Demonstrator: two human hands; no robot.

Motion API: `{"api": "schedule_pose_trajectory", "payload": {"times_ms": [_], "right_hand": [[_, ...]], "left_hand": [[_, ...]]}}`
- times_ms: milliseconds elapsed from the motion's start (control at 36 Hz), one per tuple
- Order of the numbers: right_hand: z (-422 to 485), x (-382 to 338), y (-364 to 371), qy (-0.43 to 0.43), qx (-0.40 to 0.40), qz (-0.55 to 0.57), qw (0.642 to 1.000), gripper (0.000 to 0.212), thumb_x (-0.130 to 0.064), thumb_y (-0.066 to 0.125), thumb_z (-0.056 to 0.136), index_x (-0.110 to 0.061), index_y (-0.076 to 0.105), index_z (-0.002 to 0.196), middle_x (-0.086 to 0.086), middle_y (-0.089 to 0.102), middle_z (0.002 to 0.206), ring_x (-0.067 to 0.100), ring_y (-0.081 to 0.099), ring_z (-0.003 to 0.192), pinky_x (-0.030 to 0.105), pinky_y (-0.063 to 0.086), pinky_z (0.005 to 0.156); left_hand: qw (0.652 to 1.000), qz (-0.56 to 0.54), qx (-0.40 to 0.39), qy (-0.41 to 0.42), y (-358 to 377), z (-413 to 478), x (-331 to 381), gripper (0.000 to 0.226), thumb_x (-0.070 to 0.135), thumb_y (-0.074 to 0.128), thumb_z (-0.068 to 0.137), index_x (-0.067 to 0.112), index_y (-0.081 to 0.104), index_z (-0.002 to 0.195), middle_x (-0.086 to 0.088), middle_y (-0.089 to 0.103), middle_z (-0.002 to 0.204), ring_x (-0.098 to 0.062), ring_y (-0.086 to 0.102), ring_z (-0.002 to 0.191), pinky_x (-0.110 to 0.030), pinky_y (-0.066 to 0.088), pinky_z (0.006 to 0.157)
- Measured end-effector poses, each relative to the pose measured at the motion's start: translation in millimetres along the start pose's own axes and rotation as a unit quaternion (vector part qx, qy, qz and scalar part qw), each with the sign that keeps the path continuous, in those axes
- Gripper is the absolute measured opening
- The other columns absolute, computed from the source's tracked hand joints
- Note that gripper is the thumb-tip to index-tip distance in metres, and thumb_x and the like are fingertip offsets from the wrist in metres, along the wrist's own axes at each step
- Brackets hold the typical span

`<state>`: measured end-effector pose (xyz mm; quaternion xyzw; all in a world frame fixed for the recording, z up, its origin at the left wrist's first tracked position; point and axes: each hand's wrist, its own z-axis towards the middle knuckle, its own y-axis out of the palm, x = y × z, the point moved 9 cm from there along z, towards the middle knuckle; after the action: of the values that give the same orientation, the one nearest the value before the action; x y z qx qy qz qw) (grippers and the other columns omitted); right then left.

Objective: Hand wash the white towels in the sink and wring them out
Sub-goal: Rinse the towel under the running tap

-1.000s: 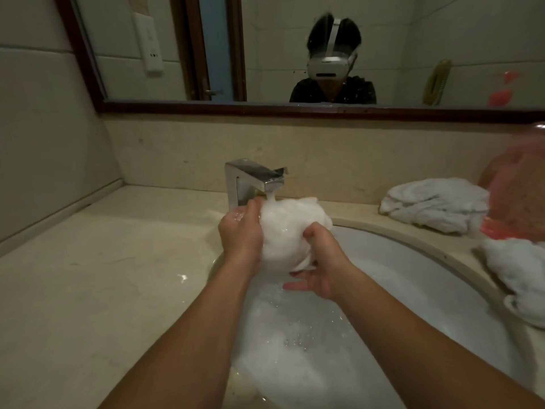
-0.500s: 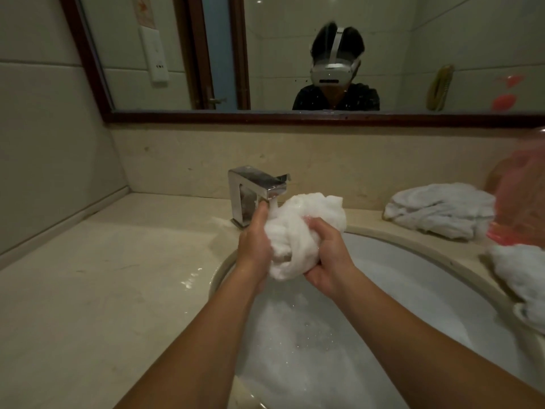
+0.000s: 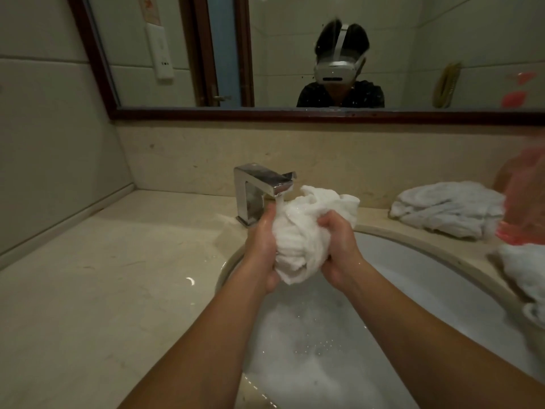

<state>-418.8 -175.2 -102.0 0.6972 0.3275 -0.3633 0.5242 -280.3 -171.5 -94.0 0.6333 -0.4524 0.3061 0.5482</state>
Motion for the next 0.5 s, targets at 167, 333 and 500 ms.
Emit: {"api": "schedule_pose_trajectory", "payload": {"times_ms": [167, 333, 500], "right_hand": [[-17.2, 15.9, 32.8, 0.080, -0.111, 0.035, 0.990, 0.070, -0.059, 0.074, 0.092, -0.006, 0.066, 0.138, 0.024, 0.073, 0.129, 0.043, 0.072, 0.119, 0.060, 0.051, 0.111], [-17.9, 14.1, 36.5, 0.070, -0.169, 0.003, 0.983, 0.047, -0.017, 0.067, 0.098, 0.003, 0.063, 0.140, 0.029, 0.070, 0.132, 0.044, 0.069, 0.123, 0.058, 0.052, 0.111], [-20.8, 1.3, 37.8, 0.065, -0.246, 0.057, 0.965, 0.070, 0.005, 0.039, 0.074, 0.004, 0.059, 0.141, 0.025, 0.068, 0.136, 0.043, 0.069, 0.122, 0.052, 0.062, 0.096]], "left_hand": [[0.984, 0.069, 0.121, 0.115, -18.7, -2.0, 19.6, 0.065, 0.069, 0.072, 0.080, 0.025, 0.068, 0.128, -0.004, 0.077, 0.115, -0.025, 0.078, 0.098, -0.048, 0.064, 0.088], [0.981, 0.092, 0.086, 0.148, -18.3, -3.7, 27.8, 0.038, 0.051, 0.070, 0.096, 0.022, 0.069, 0.122, -0.002, 0.079, 0.109, -0.019, 0.079, 0.093, -0.036, 0.064, 0.081], [0.974, 0.152, 0.077, 0.148, -18.7, -4.9, 32.4, 0.054, 0.082, 0.067, 0.081, 0.042, 0.075, 0.116, 0.009, 0.078, 0.114, -0.017, 0.075, 0.106, -0.046, 0.061, 0.097]]}}
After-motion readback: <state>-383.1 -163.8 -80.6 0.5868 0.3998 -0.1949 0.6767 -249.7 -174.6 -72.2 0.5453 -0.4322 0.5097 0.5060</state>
